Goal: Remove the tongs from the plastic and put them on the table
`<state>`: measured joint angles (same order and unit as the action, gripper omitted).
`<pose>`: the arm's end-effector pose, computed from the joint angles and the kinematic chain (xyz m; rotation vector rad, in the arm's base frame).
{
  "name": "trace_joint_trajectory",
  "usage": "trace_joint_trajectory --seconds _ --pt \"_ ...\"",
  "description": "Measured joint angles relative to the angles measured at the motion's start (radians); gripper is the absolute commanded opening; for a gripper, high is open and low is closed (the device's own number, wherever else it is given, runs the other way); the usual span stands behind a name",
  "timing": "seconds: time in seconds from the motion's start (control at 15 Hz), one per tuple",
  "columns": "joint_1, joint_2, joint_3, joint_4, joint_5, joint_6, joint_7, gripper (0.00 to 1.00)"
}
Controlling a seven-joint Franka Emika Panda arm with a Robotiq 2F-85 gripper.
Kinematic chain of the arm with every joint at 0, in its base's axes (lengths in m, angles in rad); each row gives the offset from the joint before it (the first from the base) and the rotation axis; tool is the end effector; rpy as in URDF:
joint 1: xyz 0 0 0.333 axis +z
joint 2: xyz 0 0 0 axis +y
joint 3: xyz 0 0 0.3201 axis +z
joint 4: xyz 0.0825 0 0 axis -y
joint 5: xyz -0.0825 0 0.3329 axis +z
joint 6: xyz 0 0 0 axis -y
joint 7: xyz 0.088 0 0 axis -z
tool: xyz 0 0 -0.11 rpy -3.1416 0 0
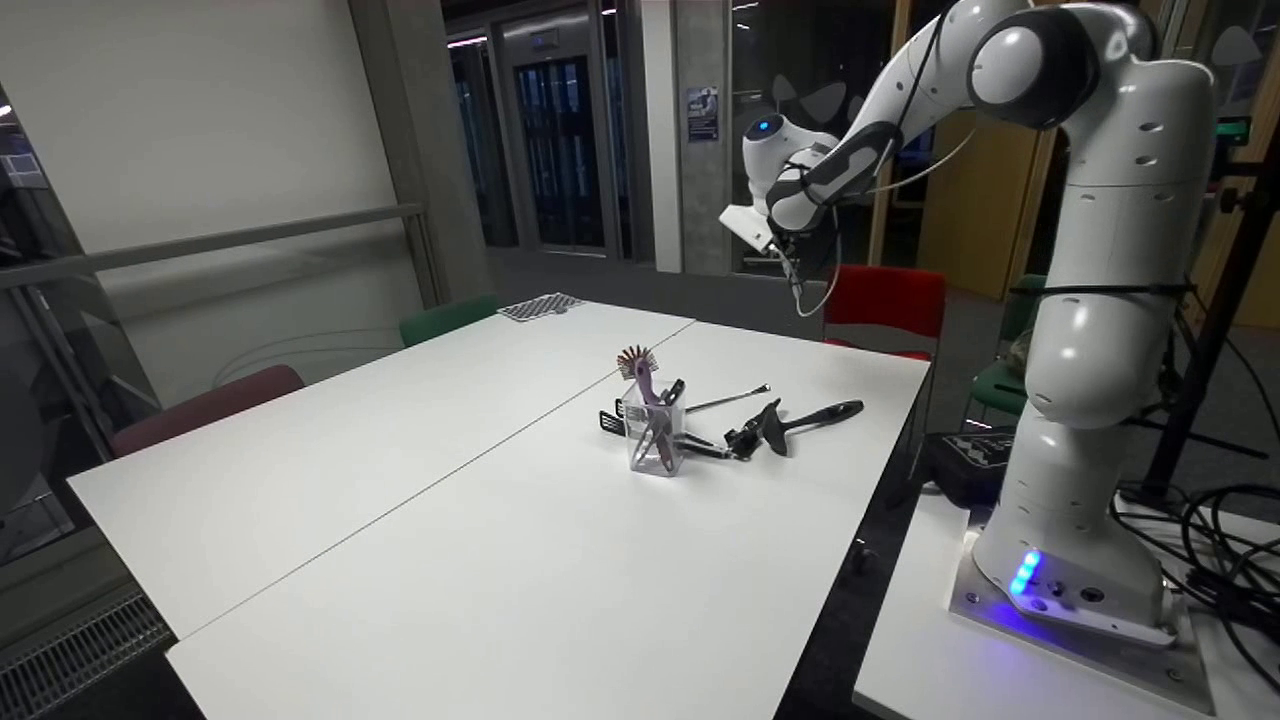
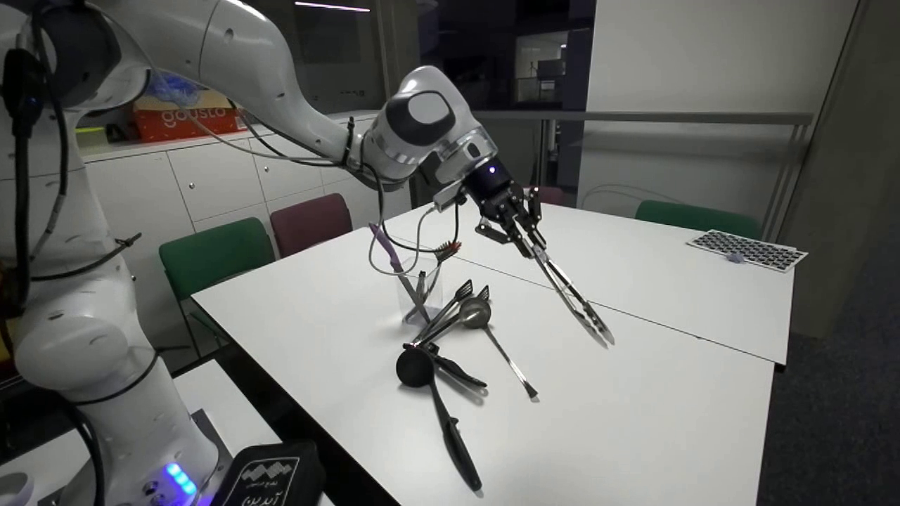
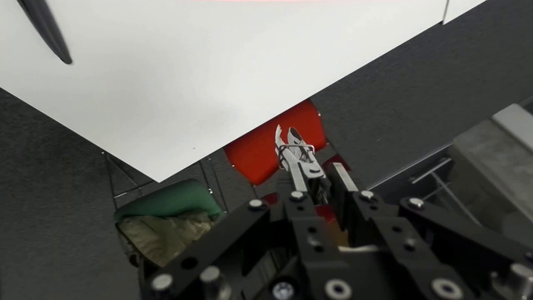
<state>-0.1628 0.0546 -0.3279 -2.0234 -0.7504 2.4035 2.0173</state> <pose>0.4838 -0.2620 0.4862 1.4768 -2.3471 0.9196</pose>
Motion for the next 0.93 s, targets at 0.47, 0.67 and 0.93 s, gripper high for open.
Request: trace_joint_trajectory --seconds 0.47,0.67,0.93 --pt "-0.029 -0.097 0.033 -0.1 -0.113 0.328 -0.084 0.05" --pt "-0.045 -0.097 0.002 -0.153 -0.12 0.559 -0.129 0.05" --pt "-0.05 -0.092 -0.038 -0.223 -0.113 0.797 -0.179 0.2"
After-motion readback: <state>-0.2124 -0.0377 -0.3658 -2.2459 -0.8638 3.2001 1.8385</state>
